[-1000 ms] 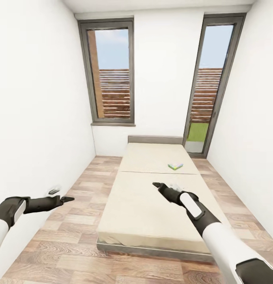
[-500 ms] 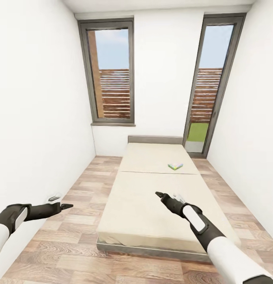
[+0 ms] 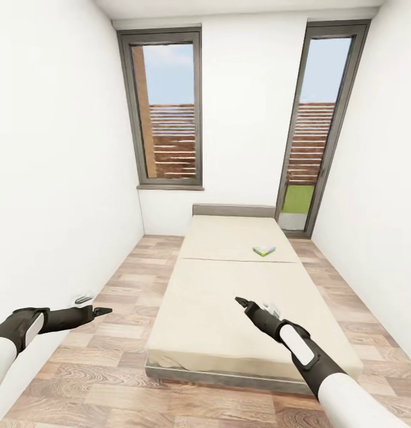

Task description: Put all the toys in the child's room - the three board games (two on the bed and one on the table), the two jigsaw puzzles on the table, and the tennis ball on the table - inside the toy box on the table in the child's room.

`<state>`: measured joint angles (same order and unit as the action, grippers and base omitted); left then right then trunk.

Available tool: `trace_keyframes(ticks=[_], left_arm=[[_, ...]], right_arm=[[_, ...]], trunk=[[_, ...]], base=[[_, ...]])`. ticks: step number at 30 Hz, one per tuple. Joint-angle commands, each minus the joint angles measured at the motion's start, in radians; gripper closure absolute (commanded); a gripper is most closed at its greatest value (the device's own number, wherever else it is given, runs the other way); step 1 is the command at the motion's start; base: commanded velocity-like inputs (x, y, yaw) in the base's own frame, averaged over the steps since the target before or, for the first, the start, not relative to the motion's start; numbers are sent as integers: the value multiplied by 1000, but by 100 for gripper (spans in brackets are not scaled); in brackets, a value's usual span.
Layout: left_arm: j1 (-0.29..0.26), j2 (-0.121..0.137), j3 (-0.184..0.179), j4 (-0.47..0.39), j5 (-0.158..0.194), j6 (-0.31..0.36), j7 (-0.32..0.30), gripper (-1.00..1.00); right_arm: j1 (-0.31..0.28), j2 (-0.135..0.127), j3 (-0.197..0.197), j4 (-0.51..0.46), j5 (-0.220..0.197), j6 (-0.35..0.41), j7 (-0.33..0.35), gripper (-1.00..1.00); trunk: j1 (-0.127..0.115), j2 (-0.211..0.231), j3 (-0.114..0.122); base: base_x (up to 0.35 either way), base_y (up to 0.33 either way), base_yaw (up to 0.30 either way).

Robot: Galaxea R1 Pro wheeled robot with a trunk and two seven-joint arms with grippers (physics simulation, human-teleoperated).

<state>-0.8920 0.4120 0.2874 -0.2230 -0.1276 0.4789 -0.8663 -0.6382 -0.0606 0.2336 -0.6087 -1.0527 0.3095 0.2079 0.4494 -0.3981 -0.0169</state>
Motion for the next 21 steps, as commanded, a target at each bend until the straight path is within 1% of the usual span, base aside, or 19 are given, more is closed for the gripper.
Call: trace_keyframes(ticks=[1,3,10,12,13,15,16,18,21], left_arm=[[-1,-1,9,-1,-10,6,-5,-100],[-1,-1,9,-1,-10,6,-5,-100],[-1,0,9,-3,-10,6,-6,-100],[-1,1,9,-4,-10,6,-6,-100],[-1,1,9,-4,-10,6,-6,-100],[-1,0,9,-5,-10,6,-5,-100],[-1,0,9,-5,-10,6,-6,-100],[-1,0,9,-5,-10,6,-7,-100],[-1,1,9,-5,-9,6,-8,-100]], right_arm=[[1,-4,4,-1,-6,-8,2,-100],[9,-19,6,-2,-6,-36,15,-100],[16,-38,3,-2,-8,-55,60,-100],[20,-53,2,-3,-10,-57,87,-100],[22,-67,2,-3,-11,-58,108,-100],[23,-81,2,-3,-13,-58,132,-100],[23,-95,1,-2,-14,-58,158,-100],[24,-111,1,1,-16,-57,196,-100],[24,-122,0,2,-16,-56,231,-100]], trunk=[[1,-2,-2],[1,-2,-2],[1,-2,-2],[1,-2,-2],[1,-2,-2],[1,-2,-2],[1,-2,-2],[1,-2,-2],[1,-2,-2]], base=[[0,0,0],[0,0,0],[0,0,0],[0,0,0],[0,0,0],[0,0,0],[0,0,0],[0,0,0],[0,0,0]])
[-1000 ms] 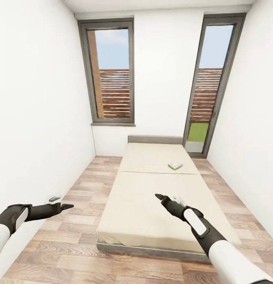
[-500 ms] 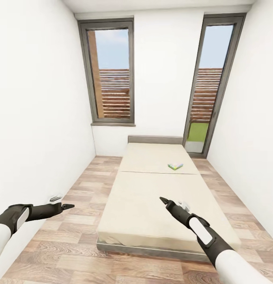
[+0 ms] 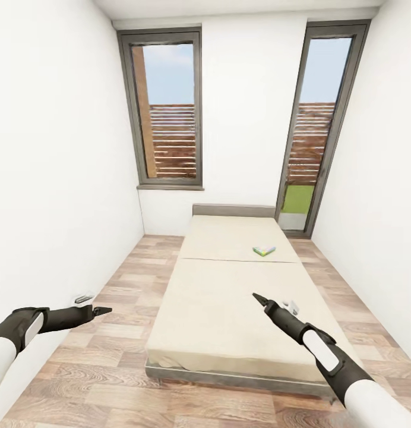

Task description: Put all the toys in the child's room - the three board games (two on the bed and one on the table), the two jigsaw puzzles on the table, and the tennis ball on the table - inside the toy box on the table in the child's room.

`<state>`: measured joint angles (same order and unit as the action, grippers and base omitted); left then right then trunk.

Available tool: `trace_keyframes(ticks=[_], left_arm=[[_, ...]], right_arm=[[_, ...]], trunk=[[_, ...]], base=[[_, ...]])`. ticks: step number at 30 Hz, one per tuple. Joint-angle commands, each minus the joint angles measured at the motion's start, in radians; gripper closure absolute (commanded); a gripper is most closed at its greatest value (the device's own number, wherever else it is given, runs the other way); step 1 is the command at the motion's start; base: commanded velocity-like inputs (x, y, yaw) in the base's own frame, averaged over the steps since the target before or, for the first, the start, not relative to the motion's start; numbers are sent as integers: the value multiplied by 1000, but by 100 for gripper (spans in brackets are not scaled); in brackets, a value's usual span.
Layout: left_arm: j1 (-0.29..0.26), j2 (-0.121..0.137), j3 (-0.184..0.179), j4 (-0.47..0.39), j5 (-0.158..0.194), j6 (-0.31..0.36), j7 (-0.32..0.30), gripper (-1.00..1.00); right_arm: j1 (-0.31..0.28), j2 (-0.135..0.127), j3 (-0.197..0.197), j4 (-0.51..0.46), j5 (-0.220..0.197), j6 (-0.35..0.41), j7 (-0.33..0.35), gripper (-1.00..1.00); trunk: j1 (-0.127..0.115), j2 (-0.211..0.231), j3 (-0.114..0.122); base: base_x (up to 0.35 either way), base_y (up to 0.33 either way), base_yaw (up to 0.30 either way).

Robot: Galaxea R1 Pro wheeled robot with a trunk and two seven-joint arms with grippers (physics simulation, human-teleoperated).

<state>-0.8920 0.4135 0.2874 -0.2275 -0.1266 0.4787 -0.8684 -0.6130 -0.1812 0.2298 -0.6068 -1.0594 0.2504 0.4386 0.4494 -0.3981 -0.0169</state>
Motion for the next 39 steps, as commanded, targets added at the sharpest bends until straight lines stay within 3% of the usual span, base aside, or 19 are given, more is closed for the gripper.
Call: trace_keyframes(ticks=[1,14,39], left_arm=[[-1,0,9,-1,-10,6,-6,-100],[-1,-1,9,-1,-10,6,-7,-100],[-1,-2,9,-1,-10,6,-4,-100]], right_arm=[[-1,-4,4,0,-10,2,10,-100],[-1,-9,3,1,-10,-1,20,-100],[-1,-9,3,1,-8,-3,24,-100]], trunk=[[1,-2,-2],[1,-2,-2],[1,-2,-10]], base=[[0,0,0],[0,-29,-210],[0,-239,-238]])
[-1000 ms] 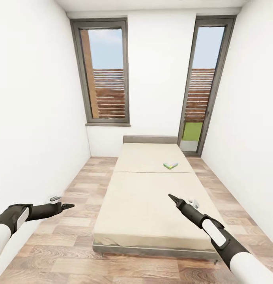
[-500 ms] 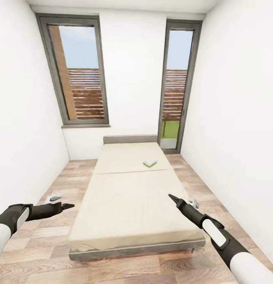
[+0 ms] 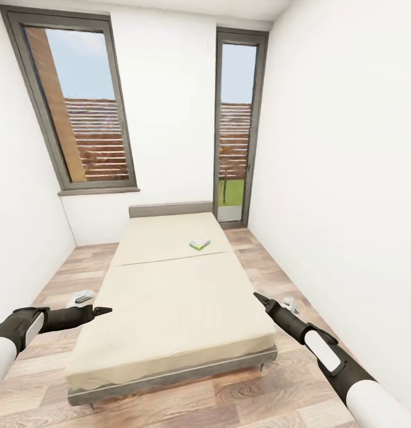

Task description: Put all the toys in the child's room - the three board games (two on the bed and one on the table), the two jigsaw puzzles on the table, and the tennis ball on the table - inside the toy box on the table in the child's room.

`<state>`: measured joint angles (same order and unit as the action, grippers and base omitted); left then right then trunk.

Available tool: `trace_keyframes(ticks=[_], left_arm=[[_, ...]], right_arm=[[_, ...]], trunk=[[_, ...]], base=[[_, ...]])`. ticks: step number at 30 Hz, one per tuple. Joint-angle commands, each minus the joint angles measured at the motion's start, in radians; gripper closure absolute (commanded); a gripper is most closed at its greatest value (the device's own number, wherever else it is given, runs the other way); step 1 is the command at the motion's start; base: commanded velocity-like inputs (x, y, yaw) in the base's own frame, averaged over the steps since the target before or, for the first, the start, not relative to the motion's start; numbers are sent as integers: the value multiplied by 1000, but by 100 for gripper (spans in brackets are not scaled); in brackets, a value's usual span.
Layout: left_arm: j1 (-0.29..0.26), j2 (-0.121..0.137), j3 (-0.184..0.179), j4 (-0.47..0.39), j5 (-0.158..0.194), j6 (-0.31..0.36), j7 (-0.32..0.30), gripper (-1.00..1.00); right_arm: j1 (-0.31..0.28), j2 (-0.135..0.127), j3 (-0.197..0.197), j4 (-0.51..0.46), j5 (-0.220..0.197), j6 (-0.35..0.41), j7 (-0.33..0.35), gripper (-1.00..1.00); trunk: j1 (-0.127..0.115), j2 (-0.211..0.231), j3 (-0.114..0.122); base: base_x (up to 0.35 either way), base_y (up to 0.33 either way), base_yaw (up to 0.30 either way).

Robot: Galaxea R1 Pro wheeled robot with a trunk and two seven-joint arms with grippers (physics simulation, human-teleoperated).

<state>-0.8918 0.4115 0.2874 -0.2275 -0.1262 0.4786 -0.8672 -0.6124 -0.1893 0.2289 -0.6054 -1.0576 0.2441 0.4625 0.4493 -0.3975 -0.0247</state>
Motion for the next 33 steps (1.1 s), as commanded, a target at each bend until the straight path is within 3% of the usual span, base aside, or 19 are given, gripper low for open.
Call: trace_keyframes(ticks=[1,33], left_arm=[[-1,0,9,-1,-10,6,-6,-100],[-1,-6,7,-1,-11,6,-5,-100]], right_arm=[[-1,-1,4,0,-10,3,1,-100],[-1,-10,4,3,-11,3,8,-100]], trunk=[[1,-3,-3],[1,-3,-14]], base=[[0,-45,-55],[0,-68,-5]])
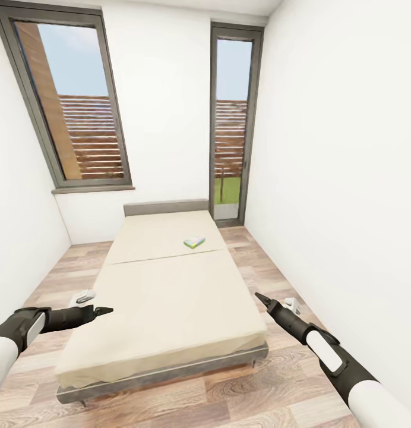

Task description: Put all the toys in the child's room - the three board games (two on the bed and one on the table), the two jigsaw puzzles on the table, and the tennis ball on the table - inside the toy box on the table in the child's room.

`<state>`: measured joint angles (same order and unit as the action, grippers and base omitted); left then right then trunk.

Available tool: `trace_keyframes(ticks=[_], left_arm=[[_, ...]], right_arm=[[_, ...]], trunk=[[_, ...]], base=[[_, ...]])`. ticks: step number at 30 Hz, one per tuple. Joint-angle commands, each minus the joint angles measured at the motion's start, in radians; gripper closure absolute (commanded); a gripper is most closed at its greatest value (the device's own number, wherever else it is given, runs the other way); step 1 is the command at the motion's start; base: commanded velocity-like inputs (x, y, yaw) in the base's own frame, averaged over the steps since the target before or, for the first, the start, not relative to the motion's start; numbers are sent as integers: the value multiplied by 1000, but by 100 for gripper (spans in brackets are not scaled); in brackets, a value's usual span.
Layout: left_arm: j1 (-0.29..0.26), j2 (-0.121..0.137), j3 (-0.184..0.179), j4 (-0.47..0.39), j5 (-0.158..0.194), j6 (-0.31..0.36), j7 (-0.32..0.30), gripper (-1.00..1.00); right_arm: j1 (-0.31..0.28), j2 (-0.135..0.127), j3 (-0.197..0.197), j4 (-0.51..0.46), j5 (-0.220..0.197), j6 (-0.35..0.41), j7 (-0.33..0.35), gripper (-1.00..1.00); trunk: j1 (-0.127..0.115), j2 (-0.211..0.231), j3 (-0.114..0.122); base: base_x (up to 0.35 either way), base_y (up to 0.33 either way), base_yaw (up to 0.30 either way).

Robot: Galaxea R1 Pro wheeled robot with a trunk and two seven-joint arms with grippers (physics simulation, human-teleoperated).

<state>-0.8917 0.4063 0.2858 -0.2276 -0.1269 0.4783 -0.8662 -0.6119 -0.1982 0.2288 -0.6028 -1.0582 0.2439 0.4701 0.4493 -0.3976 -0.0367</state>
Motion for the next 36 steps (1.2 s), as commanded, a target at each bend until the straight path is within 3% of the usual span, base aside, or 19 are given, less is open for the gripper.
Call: trace_keyframes(ticks=[1,20,36], left_arm=[[-1,-2,9,-1,-11,6,-5,-100],[0,-10,10,-1,-13,5,-4,-100],[1,-14,10,1,-13,5,-4,-100]], right_arm=[[-1,-1,4,0,-10,3,1,-100],[-1,-4,3,0,-8,2,-1,-100],[-1,-2,4,0,-4,2,-2,-100]], trunk=[[1,-2,-2],[1,-2,-8],[1,-2,-10]], base=[[0,-66,0],[13,-258,46],[181,-190,30]])
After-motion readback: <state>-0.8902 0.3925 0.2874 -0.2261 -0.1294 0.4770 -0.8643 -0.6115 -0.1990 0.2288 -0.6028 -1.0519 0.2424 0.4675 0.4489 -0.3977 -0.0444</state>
